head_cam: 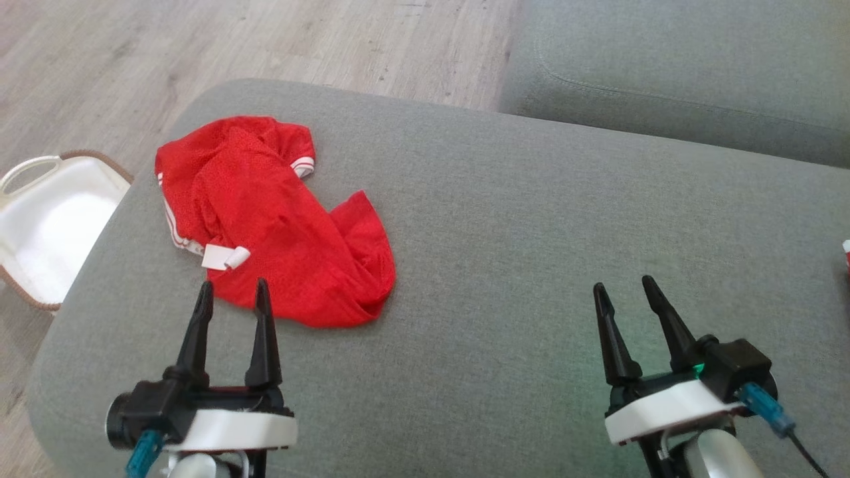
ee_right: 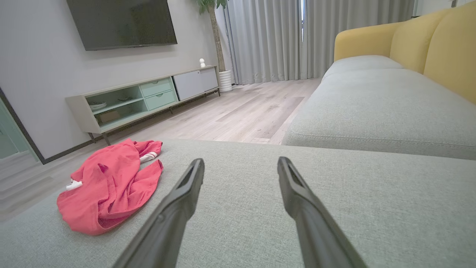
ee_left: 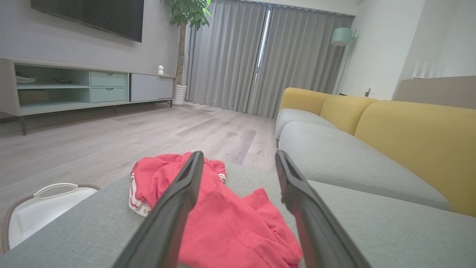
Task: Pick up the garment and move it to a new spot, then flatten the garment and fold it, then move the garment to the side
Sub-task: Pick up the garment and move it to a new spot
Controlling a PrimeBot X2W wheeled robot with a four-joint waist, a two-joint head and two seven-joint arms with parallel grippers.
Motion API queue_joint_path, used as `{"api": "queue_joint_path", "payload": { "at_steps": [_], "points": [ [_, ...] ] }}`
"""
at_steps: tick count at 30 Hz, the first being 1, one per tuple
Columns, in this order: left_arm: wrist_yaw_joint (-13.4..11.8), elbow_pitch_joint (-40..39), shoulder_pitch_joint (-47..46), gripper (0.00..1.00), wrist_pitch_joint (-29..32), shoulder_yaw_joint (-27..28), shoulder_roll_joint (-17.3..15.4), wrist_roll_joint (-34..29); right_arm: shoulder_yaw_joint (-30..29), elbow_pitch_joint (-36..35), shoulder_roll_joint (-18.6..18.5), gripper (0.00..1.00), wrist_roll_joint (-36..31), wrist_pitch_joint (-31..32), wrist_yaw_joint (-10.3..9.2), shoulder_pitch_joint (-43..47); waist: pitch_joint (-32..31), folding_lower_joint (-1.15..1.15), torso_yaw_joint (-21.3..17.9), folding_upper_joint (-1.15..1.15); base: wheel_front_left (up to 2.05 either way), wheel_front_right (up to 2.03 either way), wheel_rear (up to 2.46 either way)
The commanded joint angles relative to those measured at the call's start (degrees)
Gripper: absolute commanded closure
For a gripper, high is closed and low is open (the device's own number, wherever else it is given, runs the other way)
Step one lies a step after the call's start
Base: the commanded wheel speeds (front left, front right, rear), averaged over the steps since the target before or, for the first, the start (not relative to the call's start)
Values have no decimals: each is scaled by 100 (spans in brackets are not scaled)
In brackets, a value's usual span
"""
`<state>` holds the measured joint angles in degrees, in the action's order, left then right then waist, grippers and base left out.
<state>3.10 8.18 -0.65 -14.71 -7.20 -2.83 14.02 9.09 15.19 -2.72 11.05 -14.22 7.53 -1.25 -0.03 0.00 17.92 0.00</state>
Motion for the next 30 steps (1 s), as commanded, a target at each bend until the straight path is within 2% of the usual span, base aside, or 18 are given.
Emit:
{"api": "queue_joint_path", "payload": {
  "at_steps": [1,11,17,21,25,30],
  "points": [
    [25,-172,-112,0,-29,234,-5,-69,158,-171,-16,0,38,-77,-4,-107,-1,0,11,0,0,0,0],
    [27,-215,-120,0,-29,374,-5,-87,260,-185,-16,0,66,-78,-4,-124,73,0,-67,0,0,0,0],
    [101,-249,-543,0,-29,785,-107,-310,113,-331,-16,0,-92,-78,-4,-253,503,0,-177,0,0,0,0],
    [190,8,-1203,0,-29,1039,-474,-418,-86,-517,-16,0,-205,-78,-4,-400,954,0,-234,0,0,0,0],
    [298,727,-2105,0,32,1047,-1030,-508,-354,-758,-16,0,-453,-63,-4,-555,1410,0,-262,0,0,0,0],
    [410,1945,-3275,0,772,711,-1585,-413,-634,-1122,-16,0,-723,87,-4,-735,1881,0,-284,0,0,0,0]
  ]
}}
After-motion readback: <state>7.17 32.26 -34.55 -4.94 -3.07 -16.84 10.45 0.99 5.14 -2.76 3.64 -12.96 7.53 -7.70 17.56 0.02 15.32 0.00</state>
